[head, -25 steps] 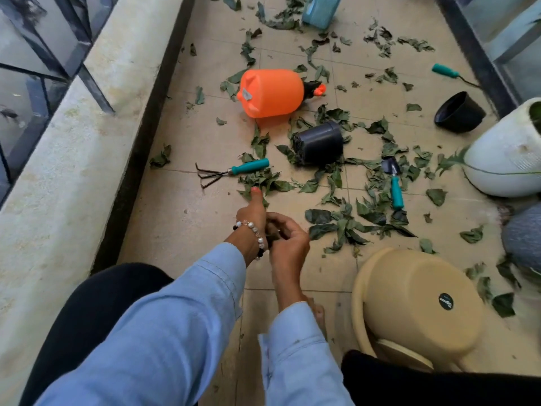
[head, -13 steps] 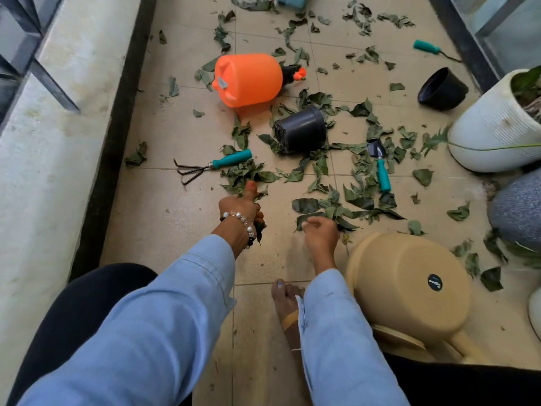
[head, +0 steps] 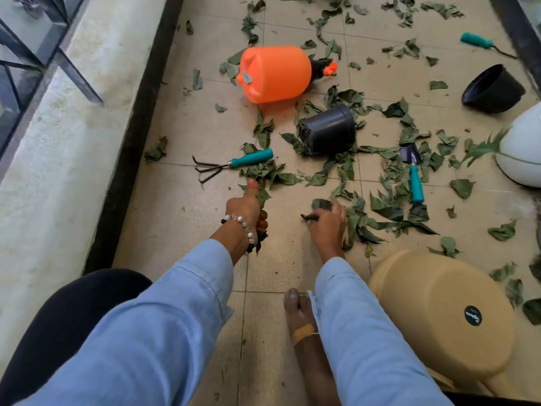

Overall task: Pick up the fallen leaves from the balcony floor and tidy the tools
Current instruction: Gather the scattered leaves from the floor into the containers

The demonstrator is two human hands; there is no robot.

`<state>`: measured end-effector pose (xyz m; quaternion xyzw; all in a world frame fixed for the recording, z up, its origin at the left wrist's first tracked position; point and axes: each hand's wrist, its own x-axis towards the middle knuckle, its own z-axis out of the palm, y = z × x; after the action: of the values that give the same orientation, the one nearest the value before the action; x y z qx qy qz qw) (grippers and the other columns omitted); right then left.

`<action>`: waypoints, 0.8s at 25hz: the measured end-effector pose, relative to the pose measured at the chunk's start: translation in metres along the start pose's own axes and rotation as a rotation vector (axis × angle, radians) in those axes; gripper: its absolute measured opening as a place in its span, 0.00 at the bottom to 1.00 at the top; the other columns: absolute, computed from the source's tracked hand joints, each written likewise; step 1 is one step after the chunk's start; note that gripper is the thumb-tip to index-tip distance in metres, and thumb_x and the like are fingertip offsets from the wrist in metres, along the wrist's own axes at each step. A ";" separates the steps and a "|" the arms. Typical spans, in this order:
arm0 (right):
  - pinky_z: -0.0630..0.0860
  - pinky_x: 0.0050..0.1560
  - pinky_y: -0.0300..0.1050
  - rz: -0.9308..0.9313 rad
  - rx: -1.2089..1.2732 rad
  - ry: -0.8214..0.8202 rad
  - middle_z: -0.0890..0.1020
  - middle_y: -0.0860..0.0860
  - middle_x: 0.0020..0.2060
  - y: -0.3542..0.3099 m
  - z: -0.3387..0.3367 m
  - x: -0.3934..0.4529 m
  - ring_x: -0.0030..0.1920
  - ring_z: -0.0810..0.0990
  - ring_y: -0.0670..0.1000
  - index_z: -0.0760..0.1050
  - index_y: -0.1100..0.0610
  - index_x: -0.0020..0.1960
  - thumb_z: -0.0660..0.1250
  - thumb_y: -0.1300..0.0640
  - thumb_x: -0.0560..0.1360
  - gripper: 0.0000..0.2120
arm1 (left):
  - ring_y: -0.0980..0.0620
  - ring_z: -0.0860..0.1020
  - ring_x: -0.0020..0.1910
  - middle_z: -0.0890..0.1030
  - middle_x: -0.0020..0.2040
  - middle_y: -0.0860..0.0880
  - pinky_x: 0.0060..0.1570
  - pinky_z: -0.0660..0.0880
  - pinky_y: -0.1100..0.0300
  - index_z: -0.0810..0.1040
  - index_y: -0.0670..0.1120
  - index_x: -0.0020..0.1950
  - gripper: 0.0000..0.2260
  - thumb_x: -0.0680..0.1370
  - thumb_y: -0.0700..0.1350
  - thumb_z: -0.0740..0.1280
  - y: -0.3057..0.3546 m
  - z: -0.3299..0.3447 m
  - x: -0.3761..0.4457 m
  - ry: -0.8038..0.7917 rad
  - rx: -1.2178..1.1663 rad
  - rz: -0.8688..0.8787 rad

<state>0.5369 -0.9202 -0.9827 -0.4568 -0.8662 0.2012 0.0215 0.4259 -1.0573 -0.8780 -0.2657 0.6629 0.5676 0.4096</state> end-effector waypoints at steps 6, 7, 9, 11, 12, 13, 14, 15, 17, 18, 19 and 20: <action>0.75 0.42 0.45 -0.004 0.029 -0.076 0.82 0.59 0.46 -0.015 -0.006 -0.015 0.47 0.80 0.54 0.80 0.65 0.53 0.64 0.69 0.75 0.09 | 0.52 0.67 0.18 0.72 0.28 0.45 0.19 0.67 0.66 0.69 0.42 0.41 0.21 0.79 0.60 0.61 -0.001 0.005 -0.014 -0.064 -0.060 -0.003; 0.75 0.38 0.43 0.157 0.344 -0.077 0.83 0.58 0.42 -0.025 -0.015 -0.019 0.43 0.80 0.52 0.80 0.66 0.53 0.67 0.69 0.74 0.08 | 0.50 0.71 0.20 0.74 0.29 0.43 0.19 0.73 0.61 0.69 0.41 0.44 0.21 0.80 0.59 0.60 -0.002 0.007 -0.017 -0.086 -0.086 -0.011; 0.78 0.35 0.41 0.396 1.125 -0.123 0.82 0.56 0.39 -0.047 -0.037 -0.031 0.38 0.80 0.51 0.75 0.64 0.55 0.70 0.71 0.71 0.14 | 0.43 0.80 0.31 0.80 0.36 0.39 0.30 0.81 0.44 0.71 0.40 0.51 0.22 0.80 0.60 0.58 -0.006 0.011 -0.017 -0.117 -0.104 -0.012; 0.77 0.33 0.41 0.415 1.565 -0.134 0.83 0.55 0.37 -0.067 -0.053 -0.049 0.36 0.81 0.50 0.72 0.58 0.52 0.70 0.73 0.70 0.16 | 0.39 0.83 0.40 0.84 0.41 0.39 0.41 0.80 0.36 0.73 0.40 0.52 0.25 0.79 0.63 0.57 -0.011 0.013 -0.015 -0.064 -0.031 0.035; 0.76 0.32 0.41 0.386 1.606 -0.122 0.83 0.53 0.37 -0.076 -0.057 -0.058 0.36 0.81 0.49 0.73 0.56 0.50 0.70 0.73 0.70 0.16 | 0.38 0.83 0.43 0.84 0.44 0.39 0.46 0.79 0.37 0.74 0.40 0.49 0.26 0.78 0.64 0.57 -0.013 0.013 -0.014 -0.008 0.017 0.069; 0.77 0.33 0.42 0.348 1.584 -0.099 0.84 0.52 0.37 -0.086 -0.059 -0.069 0.36 0.82 0.49 0.75 0.55 0.48 0.70 0.72 0.70 0.14 | 0.38 0.82 0.46 0.83 0.47 0.40 0.51 0.79 0.40 0.75 0.40 0.46 0.27 0.78 0.65 0.56 -0.014 0.013 -0.016 0.047 0.044 0.093; 0.78 0.35 0.43 0.304 1.495 -0.059 0.84 0.52 0.38 -0.093 -0.058 -0.079 0.38 0.82 0.50 0.78 0.55 0.46 0.70 0.72 0.70 0.13 | 0.39 0.80 0.49 0.81 0.49 0.41 0.55 0.77 0.43 0.75 0.38 0.47 0.29 0.78 0.65 0.56 -0.013 0.013 -0.018 0.089 0.053 0.100; 0.80 0.39 0.45 0.239 1.354 -0.011 0.84 0.52 0.39 -0.096 -0.055 -0.088 0.40 0.82 0.51 0.80 0.55 0.44 0.69 0.71 0.70 0.12 | 0.39 0.79 0.51 0.80 0.48 0.43 0.57 0.76 0.44 0.75 0.37 0.50 0.30 0.78 0.65 0.56 -0.013 0.012 -0.020 0.095 0.037 0.089; 0.80 0.45 0.47 0.007 1.009 0.064 0.84 0.50 0.43 -0.093 -0.045 -0.096 0.46 0.81 0.51 0.83 0.54 0.45 0.67 0.70 0.71 0.13 | 0.40 0.79 0.51 0.78 0.44 0.44 0.58 0.76 0.45 0.75 0.39 0.50 0.29 0.76 0.67 0.58 -0.011 0.009 -0.022 0.063 -0.026 0.054; 0.79 0.48 0.48 -0.128 0.843 0.071 0.84 0.48 0.47 -0.088 -0.043 -0.096 0.50 0.79 0.50 0.83 0.54 0.48 0.67 0.67 0.72 0.12 | 0.40 0.79 0.51 0.77 0.41 0.44 0.57 0.76 0.45 0.73 0.41 0.45 0.27 0.75 0.67 0.60 -0.010 0.006 -0.025 0.058 -0.037 0.046; 0.77 0.51 0.50 -0.247 0.702 0.051 0.81 0.46 0.52 -0.083 -0.044 -0.095 0.55 0.74 0.50 0.83 0.52 0.51 0.67 0.63 0.73 0.11 | 0.40 0.79 0.50 0.76 0.40 0.44 0.56 0.77 0.45 0.71 0.42 0.42 0.26 0.74 0.66 0.63 -0.009 0.004 -0.028 0.072 -0.036 0.053; 0.74 0.54 0.52 -0.326 0.578 -0.003 0.78 0.44 0.56 -0.078 -0.046 -0.091 0.59 0.68 0.49 0.82 0.49 0.52 0.66 0.58 0.75 0.10 | 0.40 0.79 0.50 0.76 0.40 0.44 0.56 0.77 0.46 0.70 0.42 0.41 0.25 0.73 0.65 0.66 -0.007 0.001 -0.029 0.099 -0.031 0.073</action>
<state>0.5386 -1.0171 -0.8981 -0.2867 -0.8351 0.4333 0.1809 0.4474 -1.0614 -0.8574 -0.2755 0.6827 0.5785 0.3511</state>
